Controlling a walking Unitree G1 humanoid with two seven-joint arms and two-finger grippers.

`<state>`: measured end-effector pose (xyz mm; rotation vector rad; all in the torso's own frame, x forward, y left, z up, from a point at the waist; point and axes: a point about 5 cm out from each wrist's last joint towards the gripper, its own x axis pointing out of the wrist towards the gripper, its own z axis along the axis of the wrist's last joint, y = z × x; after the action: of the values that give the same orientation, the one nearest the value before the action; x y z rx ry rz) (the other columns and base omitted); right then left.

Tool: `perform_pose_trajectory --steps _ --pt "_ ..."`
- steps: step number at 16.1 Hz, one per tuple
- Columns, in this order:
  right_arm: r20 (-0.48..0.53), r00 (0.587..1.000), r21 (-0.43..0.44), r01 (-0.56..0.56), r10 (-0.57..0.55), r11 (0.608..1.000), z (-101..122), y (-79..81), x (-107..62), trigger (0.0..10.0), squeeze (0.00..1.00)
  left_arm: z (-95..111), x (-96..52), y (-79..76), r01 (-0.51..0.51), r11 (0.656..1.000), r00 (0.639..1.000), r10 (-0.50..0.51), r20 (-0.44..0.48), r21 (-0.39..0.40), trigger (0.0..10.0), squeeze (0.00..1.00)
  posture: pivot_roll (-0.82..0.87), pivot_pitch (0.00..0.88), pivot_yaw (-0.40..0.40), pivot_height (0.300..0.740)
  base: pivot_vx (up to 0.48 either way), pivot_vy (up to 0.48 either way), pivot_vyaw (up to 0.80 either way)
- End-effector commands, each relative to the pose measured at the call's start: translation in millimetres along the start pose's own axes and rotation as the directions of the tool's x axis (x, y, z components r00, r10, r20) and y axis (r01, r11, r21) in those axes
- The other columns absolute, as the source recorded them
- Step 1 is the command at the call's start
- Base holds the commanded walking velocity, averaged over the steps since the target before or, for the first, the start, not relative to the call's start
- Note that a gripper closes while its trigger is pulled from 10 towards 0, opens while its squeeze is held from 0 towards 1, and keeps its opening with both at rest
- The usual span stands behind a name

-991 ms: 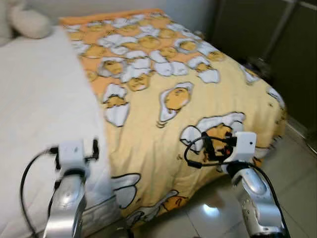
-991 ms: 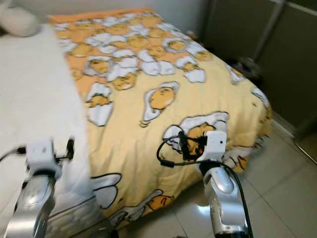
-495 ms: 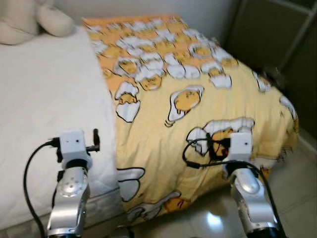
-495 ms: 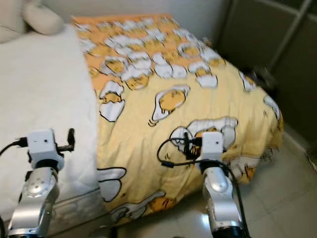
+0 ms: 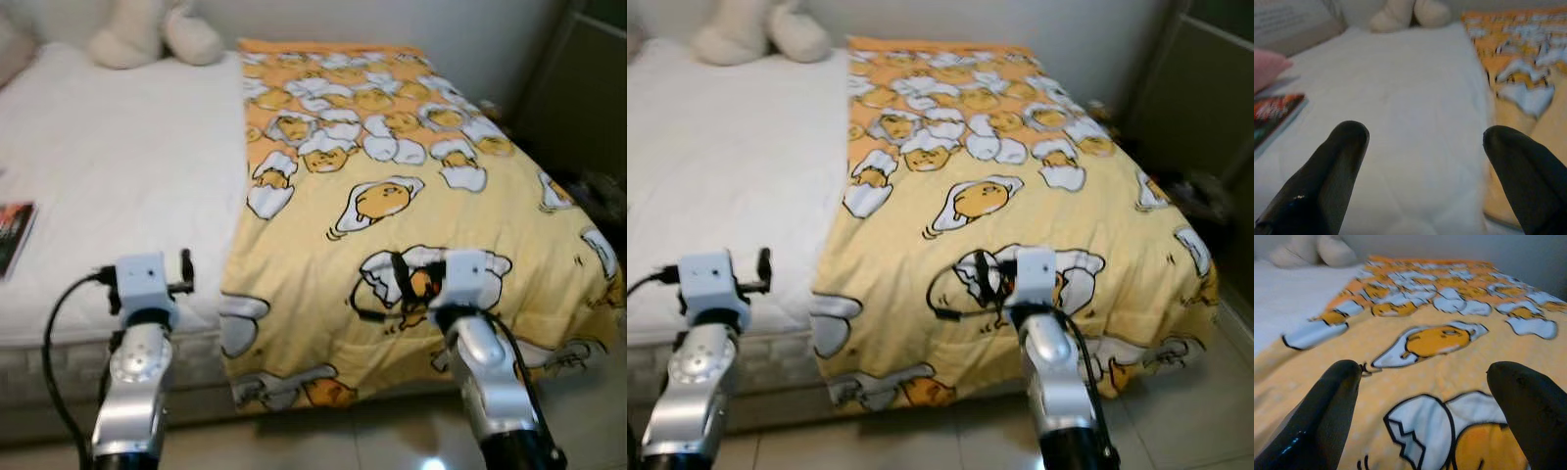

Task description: Clean up the room

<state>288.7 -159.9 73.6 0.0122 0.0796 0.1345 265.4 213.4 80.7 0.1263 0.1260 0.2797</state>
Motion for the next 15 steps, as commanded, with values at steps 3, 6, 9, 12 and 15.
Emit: perform_pose_trajectory --steps 3,6,9,12,15 --pt "-0.017 1.000 0.018 0.003 -0.002 1.000 -5.8 -6.6 -7.3 10.0 0.00 -0.1 6.6 -7.5 0.033 0.999 0.999 -0.033 -0.005 0.024 10.0 0.00 -0.05 0.000 -0.006 0.740 0.000 0.000 0.47" --pt "-0.022 0.999 0.028 -0.038 0.039 0.999 -6.8 -4.5 -10.2 10.0 0.00 5.2 8.4 -19.4 0.094 0.995 0.995 -0.094 0.024 0.016 10.0 0.00 -0.06 0.000 -0.002 0.740 0.000 0.000 0.46" --pt "-0.040 0.999 0.098 -0.021 0.025 0.995 -9.2 -7.4 -12.1 10.0 0.00 5.3 4.2 -20.8 0.093 0.994 0.996 -0.092 0.022 -0.058 10.0 0.00 -0.06 0.000 0.000 0.740 0.000 0.320 0.46" --pt "-0.052 0.998 0.119 -0.023 0.029 0.993 -11.4 -9.2 -12.9 10.0 0.00 -1.4 -1.4 -19.1 0.083 0.991 0.996 -0.085 -0.015 -0.102 10.0 0.00 -0.05 0.000 -0.004 0.740 0.000 0.480 0.46" --pt "-0.068 0.996 0.121 -0.040 0.048 0.992 -13.2 -8.8 -13.2 10.0 0.00 -0.3 -2.3 -19.5 0.095 0.990 0.995 -0.097 -0.007 -0.100 10.0 0.00 -0.04 0.000 -0.014 0.740 0.000 0.480 0.46"
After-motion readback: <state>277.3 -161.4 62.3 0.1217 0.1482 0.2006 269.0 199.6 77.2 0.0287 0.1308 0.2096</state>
